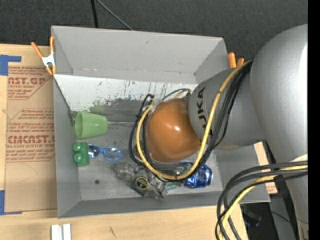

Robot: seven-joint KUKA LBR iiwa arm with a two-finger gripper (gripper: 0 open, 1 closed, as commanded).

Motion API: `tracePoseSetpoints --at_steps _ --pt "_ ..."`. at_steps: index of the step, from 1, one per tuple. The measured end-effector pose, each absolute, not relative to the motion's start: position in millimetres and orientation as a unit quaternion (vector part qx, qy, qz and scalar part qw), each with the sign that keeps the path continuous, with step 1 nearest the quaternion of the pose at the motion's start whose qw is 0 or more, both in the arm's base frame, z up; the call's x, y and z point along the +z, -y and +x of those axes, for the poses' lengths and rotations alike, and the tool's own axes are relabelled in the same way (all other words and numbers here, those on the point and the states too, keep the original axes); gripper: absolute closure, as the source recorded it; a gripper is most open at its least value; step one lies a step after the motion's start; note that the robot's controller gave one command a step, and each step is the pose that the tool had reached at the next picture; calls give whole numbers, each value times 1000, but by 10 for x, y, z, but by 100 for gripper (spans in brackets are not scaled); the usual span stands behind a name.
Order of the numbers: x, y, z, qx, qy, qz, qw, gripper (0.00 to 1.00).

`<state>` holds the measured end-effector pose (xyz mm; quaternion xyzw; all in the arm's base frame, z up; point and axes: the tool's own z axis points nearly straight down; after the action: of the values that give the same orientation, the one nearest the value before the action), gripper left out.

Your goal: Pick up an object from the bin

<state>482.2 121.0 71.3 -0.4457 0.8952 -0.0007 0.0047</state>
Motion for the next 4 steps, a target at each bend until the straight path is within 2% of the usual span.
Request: tracePoseSetpoints --at_steps 1,2,3,4 --pt "701 -702 4848 0 -887 -462 2 0" --pt "694 -949 4840 1 -839 -544 1 0" --pt "702 -955 4840 2 -839 -544 1 100" --pt "1787 -758 5004 -1 -844 -536 4 100"
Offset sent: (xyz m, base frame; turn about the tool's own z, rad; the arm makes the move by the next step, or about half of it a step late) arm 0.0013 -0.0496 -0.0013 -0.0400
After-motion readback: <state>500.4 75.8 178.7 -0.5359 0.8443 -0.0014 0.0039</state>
